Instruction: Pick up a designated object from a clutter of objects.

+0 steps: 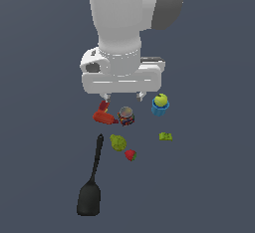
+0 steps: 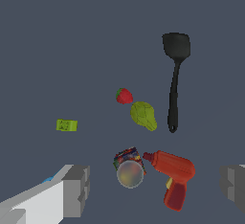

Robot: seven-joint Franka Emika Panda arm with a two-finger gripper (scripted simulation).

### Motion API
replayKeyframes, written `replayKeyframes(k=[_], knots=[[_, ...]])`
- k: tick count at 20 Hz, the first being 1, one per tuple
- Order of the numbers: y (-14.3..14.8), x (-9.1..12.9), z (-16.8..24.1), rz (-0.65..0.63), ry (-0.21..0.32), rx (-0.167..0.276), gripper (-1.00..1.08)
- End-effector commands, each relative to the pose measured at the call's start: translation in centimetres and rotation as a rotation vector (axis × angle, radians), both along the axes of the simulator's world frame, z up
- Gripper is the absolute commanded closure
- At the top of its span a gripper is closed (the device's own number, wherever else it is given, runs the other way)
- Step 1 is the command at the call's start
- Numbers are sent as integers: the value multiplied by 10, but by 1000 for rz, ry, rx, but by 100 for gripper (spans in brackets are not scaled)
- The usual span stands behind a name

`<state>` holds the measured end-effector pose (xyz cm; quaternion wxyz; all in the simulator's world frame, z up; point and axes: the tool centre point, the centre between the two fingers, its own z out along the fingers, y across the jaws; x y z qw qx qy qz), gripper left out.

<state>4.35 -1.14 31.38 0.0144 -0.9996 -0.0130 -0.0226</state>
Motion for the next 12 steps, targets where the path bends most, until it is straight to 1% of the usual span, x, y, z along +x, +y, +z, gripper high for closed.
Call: replayKeyframes(k=[1, 12], knots=[[-7, 11, -10, -1, 3, 0, -92], [-51, 71, -83, -6, 17, -3, -92]])
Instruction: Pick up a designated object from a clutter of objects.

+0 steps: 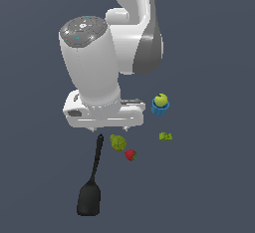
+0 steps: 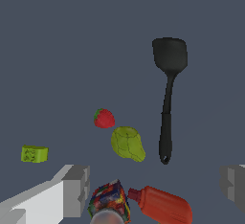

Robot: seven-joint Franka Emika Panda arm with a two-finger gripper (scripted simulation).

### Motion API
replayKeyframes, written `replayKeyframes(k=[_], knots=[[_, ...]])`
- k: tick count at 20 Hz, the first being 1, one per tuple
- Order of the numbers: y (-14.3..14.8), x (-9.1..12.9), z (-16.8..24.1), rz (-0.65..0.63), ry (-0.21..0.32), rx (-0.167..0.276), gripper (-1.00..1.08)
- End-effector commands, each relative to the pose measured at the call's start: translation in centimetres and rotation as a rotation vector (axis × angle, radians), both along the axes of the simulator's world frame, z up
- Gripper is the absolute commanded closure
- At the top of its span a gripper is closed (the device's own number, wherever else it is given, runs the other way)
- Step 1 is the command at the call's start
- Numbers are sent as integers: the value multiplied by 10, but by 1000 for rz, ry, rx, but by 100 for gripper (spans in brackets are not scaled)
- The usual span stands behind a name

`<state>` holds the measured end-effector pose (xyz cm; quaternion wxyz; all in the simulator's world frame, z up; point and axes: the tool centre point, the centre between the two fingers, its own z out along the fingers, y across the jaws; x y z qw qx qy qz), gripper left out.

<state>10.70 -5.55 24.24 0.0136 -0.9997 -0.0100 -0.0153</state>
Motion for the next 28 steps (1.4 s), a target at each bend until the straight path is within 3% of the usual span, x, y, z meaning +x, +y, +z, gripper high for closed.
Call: replayKeyframes(k=[1, 13, 21, 28], knots=[[-11, 12, -20, -1, 3, -2, -92], [-64, 53, -120, 1, 20, -17, -92], [-84, 61, -163, 4, 28, -25, -92], [-90, 62, -175, 5, 30, -28, -92]])
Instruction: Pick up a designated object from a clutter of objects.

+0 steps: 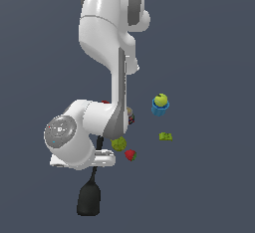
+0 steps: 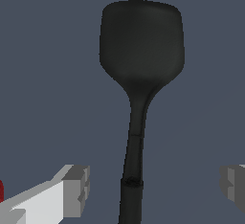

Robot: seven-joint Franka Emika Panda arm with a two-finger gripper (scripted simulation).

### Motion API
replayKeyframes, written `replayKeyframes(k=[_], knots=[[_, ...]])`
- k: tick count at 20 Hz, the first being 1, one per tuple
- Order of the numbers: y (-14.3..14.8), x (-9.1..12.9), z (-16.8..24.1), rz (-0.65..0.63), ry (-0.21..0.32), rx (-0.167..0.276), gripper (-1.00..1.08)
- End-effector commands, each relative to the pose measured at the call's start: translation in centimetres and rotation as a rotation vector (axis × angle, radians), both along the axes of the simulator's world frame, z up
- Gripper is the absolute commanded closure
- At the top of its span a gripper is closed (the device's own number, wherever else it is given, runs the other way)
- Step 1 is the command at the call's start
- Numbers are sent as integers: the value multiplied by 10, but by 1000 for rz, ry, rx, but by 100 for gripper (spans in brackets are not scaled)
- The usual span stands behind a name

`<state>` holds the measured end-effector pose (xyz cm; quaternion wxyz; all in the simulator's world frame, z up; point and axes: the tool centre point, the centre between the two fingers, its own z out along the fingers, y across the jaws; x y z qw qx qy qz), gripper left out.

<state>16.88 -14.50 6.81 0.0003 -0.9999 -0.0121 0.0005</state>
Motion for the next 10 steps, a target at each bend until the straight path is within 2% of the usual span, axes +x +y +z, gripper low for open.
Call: replayKeyframes(k=[1, 10], knots=[[0, 0, 0, 0, 0, 0, -92], [0, -1, -33, 0, 0, 0, -92]])
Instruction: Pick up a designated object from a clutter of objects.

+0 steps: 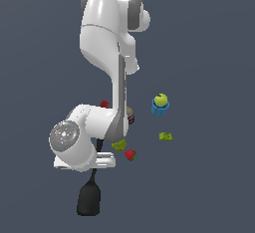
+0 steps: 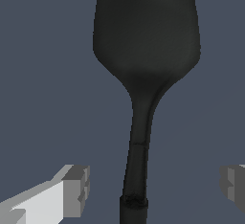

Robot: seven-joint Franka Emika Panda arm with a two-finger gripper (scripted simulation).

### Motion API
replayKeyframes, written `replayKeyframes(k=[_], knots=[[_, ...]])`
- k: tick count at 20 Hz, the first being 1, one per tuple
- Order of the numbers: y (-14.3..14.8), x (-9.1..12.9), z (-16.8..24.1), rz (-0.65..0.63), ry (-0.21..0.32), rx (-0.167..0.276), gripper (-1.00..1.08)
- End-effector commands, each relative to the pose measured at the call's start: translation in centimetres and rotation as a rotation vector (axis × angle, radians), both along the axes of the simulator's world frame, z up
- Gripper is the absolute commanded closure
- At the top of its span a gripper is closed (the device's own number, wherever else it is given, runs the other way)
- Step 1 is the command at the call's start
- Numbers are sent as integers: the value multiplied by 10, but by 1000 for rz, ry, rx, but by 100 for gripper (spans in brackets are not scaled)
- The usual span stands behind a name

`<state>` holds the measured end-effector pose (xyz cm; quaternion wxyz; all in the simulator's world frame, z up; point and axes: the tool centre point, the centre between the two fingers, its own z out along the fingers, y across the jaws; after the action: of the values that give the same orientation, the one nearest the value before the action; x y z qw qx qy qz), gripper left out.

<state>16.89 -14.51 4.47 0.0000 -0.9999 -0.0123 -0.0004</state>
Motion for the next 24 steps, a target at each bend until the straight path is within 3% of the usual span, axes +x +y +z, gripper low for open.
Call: replayKeyframes(k=[1, 9, 10, 24], knots=[[0, -1, -15, 0, 1, 0, -92], [0, 0, -28, 0, 1, 0, -92], [0, 0, -28, 0, 1, 0, 108], [1, -1, -26, 1, 1, 0, 108]])
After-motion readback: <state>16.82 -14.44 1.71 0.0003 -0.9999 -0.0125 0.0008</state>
